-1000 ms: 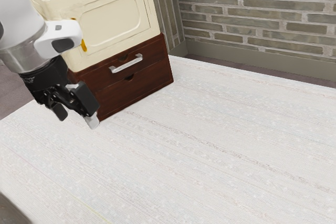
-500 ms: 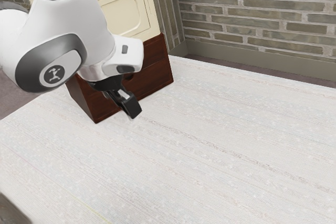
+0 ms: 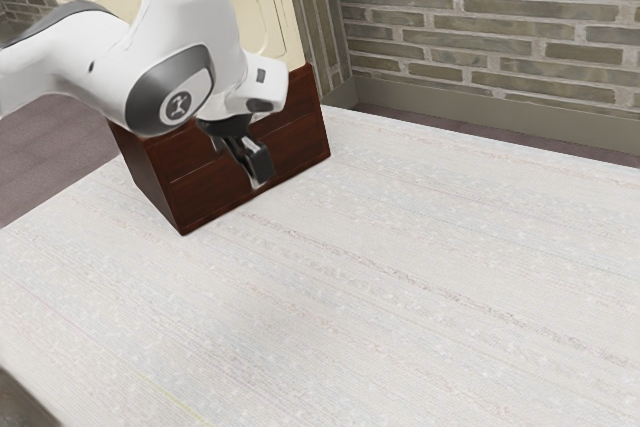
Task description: Pull the drawer handle with one arm to open the drawer
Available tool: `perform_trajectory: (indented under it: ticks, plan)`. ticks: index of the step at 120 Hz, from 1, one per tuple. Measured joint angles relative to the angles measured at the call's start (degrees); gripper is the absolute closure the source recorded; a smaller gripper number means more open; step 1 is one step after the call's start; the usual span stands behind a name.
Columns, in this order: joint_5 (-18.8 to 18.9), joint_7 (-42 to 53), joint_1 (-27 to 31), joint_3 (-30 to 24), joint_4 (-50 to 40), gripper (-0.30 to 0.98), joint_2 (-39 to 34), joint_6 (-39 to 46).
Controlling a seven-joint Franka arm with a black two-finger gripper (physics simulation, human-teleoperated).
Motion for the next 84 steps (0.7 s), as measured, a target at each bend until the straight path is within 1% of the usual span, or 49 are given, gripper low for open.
perform_trajectory:
  ticks: [30,53,84]
  plan:
    - [0.1,3.2,-0.5,0.0,3.5,0.0,3.5,0.3]
    - [0.2,5.8,2.9,0.0,9.1,0.0,8.5,0.3]
    - [0.1,8.6,3.6,-0.1,13.9,0.0,13.1,0.1]
